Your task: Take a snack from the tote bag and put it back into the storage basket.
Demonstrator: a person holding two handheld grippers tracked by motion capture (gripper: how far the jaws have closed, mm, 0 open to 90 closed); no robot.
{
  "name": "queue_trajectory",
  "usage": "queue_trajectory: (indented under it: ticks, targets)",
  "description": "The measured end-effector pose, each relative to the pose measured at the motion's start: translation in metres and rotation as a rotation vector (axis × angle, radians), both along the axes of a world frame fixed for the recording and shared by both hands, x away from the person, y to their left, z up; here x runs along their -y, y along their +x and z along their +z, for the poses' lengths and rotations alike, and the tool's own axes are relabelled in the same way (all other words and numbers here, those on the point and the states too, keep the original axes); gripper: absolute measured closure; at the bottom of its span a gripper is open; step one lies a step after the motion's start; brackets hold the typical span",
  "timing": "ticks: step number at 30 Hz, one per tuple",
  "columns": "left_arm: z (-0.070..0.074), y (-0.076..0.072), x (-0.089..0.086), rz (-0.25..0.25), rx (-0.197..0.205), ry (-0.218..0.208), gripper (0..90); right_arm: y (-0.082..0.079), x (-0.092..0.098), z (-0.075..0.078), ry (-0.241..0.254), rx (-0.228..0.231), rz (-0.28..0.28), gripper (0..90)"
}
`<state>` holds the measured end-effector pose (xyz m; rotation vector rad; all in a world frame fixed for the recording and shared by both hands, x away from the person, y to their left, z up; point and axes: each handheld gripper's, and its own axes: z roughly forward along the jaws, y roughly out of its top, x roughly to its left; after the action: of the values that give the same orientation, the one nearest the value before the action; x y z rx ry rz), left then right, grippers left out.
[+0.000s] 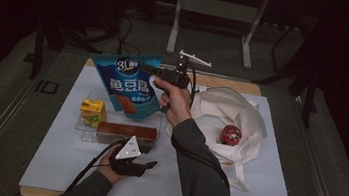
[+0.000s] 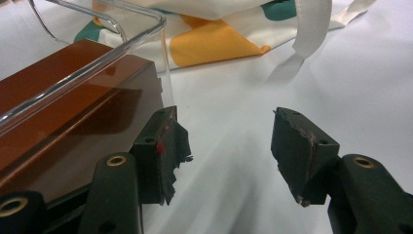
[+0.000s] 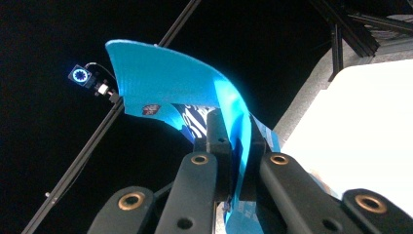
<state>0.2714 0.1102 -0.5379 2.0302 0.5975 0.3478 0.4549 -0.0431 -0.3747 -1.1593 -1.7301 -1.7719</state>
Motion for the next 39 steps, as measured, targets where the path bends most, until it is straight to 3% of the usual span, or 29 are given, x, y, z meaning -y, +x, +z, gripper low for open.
queue_trajectory:
  ticks: [11,21,29,34,39]
  targets:
    - [0.000,0.000,0.000,-0.003,0.002,0.001,43.8,0.005,-0.012,-0.017,-0.040,-0.031,-0.013,88.1]
    - [0.000,0.000,0.000,-0.003,-0.001,-0.002,43.8,0.008,-0.008,-0.033,-0.049,-0.040,-0.024,88.2]
    - [0.000,0.000,0.000,-0.002,-0.001,-0.003,43.8,0.009,-0.001,-0.038,-0.051,-0.018,-0.028,88.2]
    - [0.000,0.000,0.000,-0.001,-0.001,-0.002,43.8,0.007,0.006,-0.035,-0.140,0.070,-0.026,88.3]
    - [0.000,0.000,0.000,-0.001,-0.003,-0.002,43.8,0.003,0.010,-0.029,-0.245,0.128,-0.011,87.7]
